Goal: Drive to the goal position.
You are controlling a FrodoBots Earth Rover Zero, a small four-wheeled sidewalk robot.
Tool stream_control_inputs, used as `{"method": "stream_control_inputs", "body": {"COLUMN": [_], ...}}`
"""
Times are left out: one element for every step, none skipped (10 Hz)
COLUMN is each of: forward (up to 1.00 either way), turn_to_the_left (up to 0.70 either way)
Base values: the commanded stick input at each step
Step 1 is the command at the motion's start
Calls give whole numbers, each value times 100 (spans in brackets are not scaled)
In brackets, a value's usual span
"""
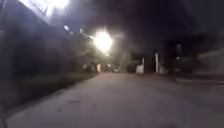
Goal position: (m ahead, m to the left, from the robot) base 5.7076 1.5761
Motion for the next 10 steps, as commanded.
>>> {"method": "stream_control_inputs", "body": {"forward": [70,70,70,70,70,70,70,70,70,70], "turn_to_the_left": [0,0,0,0,0,0,0,0,0,0]}}
